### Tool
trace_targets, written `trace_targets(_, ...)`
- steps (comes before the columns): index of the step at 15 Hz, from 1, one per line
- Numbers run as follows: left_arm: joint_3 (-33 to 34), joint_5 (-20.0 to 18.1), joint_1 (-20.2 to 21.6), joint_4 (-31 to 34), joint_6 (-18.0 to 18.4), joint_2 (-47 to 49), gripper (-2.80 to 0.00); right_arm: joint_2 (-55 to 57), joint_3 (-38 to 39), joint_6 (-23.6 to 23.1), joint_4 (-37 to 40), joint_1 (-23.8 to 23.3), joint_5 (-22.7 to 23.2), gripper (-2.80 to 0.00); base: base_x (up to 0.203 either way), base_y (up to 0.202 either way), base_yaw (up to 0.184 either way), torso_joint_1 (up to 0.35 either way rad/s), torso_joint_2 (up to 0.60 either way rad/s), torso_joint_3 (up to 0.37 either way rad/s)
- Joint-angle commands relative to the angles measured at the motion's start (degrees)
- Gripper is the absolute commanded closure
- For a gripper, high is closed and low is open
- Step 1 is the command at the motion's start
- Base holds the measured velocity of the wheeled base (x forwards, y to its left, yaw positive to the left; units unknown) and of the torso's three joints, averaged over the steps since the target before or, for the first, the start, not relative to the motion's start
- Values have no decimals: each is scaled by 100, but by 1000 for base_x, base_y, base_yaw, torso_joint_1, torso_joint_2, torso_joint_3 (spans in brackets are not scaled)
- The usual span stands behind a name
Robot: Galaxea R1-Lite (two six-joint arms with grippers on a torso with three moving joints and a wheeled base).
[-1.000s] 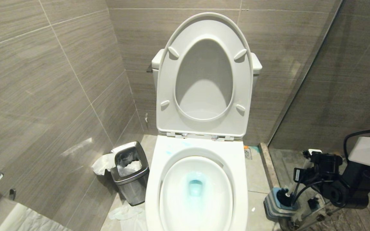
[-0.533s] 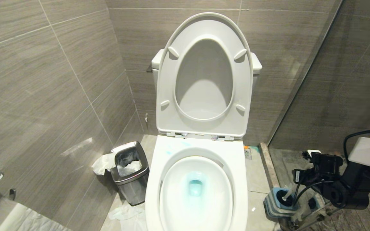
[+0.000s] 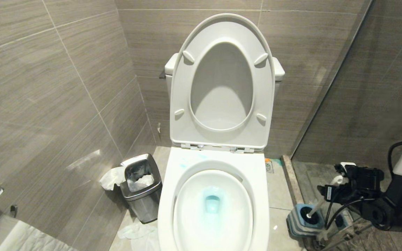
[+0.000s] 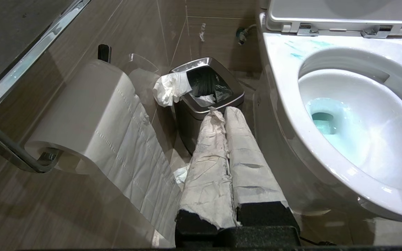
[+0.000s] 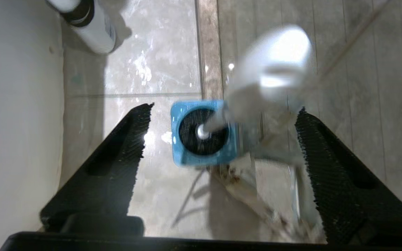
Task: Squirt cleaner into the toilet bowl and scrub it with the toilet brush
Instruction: Put the toilet brush back
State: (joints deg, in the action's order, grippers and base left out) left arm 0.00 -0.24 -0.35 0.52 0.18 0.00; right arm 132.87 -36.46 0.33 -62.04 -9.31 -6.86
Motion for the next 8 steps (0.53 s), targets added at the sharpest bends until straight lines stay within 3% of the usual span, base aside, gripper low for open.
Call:
trace_targets(1, 13, -2, 0, 1, -1, 9, 0, -609, 564, 26, -49, 0, 6, -280, 0, 0, 0, 0, 0, 0)
trace_targets(4, 17, -2, 0, 1, -1, 9, 0, -1397, 1198, 71, -224, 2, 113, -280, 0, 0, 0, 0, 0, 0)
trace_targets(8, 13, -2, 0, 1, -1, 9, 0, -2607, 1609, 50, -404, 68, 599, -280, 0, 0, 0, 0, 0, 0)
